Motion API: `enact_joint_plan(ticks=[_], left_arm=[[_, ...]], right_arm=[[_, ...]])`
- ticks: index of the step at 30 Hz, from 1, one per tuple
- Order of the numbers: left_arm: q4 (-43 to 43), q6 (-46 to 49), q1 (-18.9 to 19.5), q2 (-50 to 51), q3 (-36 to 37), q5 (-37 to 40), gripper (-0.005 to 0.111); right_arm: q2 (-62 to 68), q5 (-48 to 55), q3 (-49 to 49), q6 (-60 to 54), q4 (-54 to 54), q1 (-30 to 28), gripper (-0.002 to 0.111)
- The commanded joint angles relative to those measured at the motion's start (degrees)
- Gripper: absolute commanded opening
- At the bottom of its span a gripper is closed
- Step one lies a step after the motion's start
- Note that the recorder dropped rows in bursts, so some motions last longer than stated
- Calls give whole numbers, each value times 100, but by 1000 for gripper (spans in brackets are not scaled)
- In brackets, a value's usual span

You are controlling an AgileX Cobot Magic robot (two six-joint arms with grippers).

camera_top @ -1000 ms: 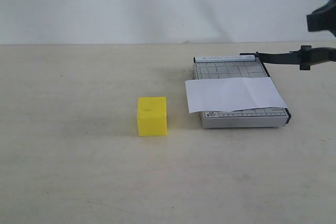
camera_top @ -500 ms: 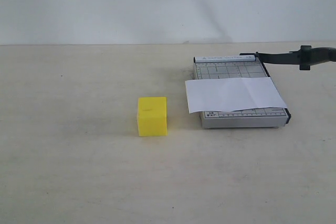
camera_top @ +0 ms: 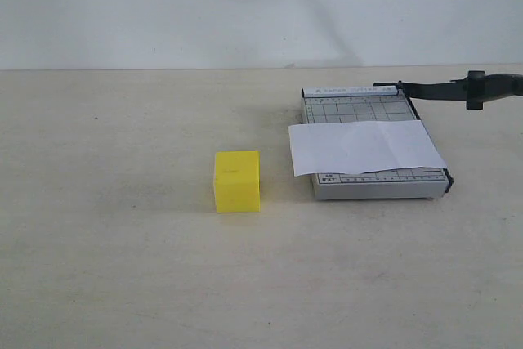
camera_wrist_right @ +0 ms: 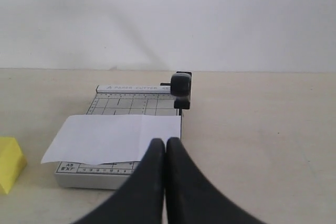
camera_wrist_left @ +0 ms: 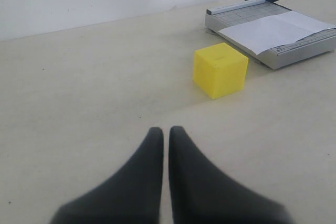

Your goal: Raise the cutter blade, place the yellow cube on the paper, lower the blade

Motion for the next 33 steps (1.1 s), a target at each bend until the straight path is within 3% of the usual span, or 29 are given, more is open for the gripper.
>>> enact_joint_plan(ticks=[1, 7, 11, 17, 33], left_arm=[[-18, 2, -17, -7, 19, -33, 4], [-18, 2, -17, -7, 19, -33, 4], [-18, 2, -17, -7, 19, -33, 4], [-18, 2, -17, -7, 19, -33, 4], [-18, 2, -17, -7, 19, -33, 4]], right_arm=[[-27, -57, 13, 20, -9, -11, 0], [-151, -55, 38, 34, -9, -11, 0], [-1168, -350, 795, 298, -39, -11, 0], [-2000, -444, 1479, 1544, -1280, -11, 0], [-2199, -315, 1479, 1696, -1688, -11, 0]])
